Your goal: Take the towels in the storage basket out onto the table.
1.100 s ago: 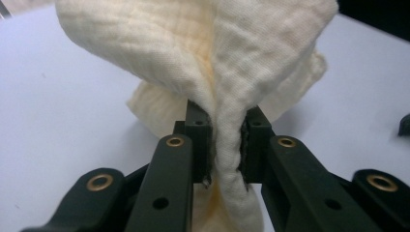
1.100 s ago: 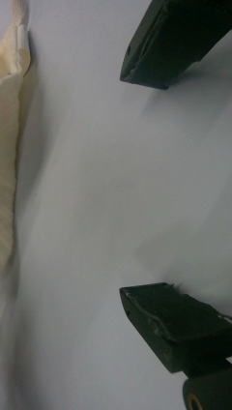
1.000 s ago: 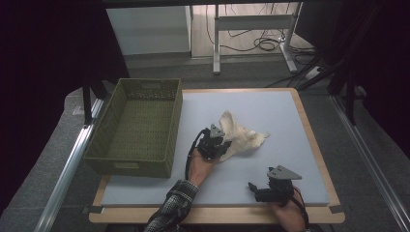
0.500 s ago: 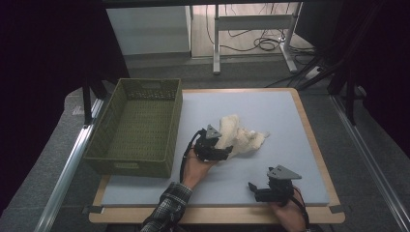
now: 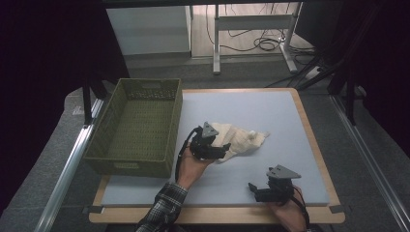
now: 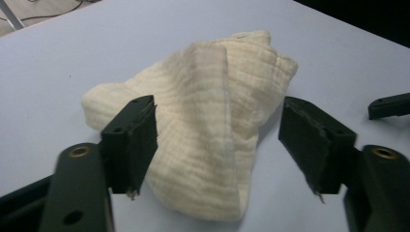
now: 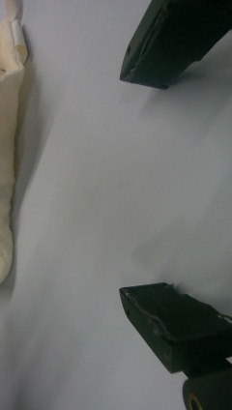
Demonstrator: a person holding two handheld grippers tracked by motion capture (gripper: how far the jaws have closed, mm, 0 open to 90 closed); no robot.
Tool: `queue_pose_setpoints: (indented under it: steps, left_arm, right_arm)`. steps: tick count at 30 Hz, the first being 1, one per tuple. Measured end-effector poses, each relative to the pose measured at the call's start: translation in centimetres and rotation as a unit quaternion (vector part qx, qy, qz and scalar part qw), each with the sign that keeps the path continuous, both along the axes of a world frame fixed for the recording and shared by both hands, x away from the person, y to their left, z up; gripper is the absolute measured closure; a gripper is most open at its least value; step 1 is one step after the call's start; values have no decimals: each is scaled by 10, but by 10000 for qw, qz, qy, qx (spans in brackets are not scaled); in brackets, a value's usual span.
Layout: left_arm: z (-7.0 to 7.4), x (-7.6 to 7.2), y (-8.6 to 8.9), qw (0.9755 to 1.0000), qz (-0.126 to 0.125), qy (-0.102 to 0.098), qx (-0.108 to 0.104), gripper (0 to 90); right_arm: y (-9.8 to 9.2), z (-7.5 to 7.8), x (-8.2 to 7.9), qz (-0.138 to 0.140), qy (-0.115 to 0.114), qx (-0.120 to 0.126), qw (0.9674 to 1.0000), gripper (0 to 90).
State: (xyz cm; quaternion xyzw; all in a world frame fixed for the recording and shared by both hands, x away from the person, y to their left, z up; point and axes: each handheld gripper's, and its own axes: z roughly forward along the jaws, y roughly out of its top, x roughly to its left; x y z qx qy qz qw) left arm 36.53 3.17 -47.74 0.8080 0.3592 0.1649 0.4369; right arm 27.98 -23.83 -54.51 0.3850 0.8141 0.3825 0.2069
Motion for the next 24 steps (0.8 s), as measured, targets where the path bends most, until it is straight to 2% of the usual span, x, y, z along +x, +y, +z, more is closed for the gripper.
queue_pose_setpoints:
  steps: [3,5,6,7,8,9,10,11,12,14,15,16,18,19,20,22,24]
  left_arm:
    - [-3,14,-11,9999,-65,137,67,433]
    - [-4,18,-15,9998,-48,157,101,447]
    - [-8,24,-20,9997,-5,176,182,488]
    - [-8,24,-20,9997,-5,176,182,515]
    - [-10,27,-22,9996,6,213,195,515]
    - [-12,30,-23,9995,42,239,217,553]
    - [-14,31,-23,9994,82,240,224,613]
    - [-15,32,-19,9994,179,233,157,754]
    - [-15,32,-19,9994,179,233,157,793]
    - [-15,28,-13,9993,297,183,141,817]
    - [-13,23,-3,9991,387,129,59,826]
    - [-13,23,-3,9991,387,129,59,825]
    - [-13,17,7,9984,542,99,-119,825]
    - [-12,14,11,9980,612,80,-168,823]
    - [-12,10,16,9976,665,60,-169,823]
    - [-14,0,23,9964,823,10,-182,815]
    - [-15,-3,24,9961,871,-16,-164,812]
  right_arm:
    - [0,2,1,-21,75,-45,10000,55]
    - [0,3,1,-43,87,-50,9999,70]
    - [-2,5,1,-82,113,-38,9999,110]
    - [-2,5,1,-82,113,-38,9999,110]
    - [-2,6,1,-95,134,-25,9999,138]
    - [-3,7,2,-94,164,24,9998,175]
    - [-4,9,2,-55,225,118,9997,200]
    - [-4,13,4,21,260,224,9994,244]
    - [-4,13,4,21,260,224,9994,244]
    - [-2,17,5,90,237,246,9994,280]
    - [0,22,10,181,223,209,9994,326]
    - [0,22,10,181,223,209,9994,326]
    - [2,27,17,237,225,192,9993,371]
    - [4,34,26,298,223,280,9989,419]
    - [4,34,26,298,223,280,9989,419]
    - [8,46,41,364,139,406,9984,466]
    - [10,50,45,376,103,391,9985,474]
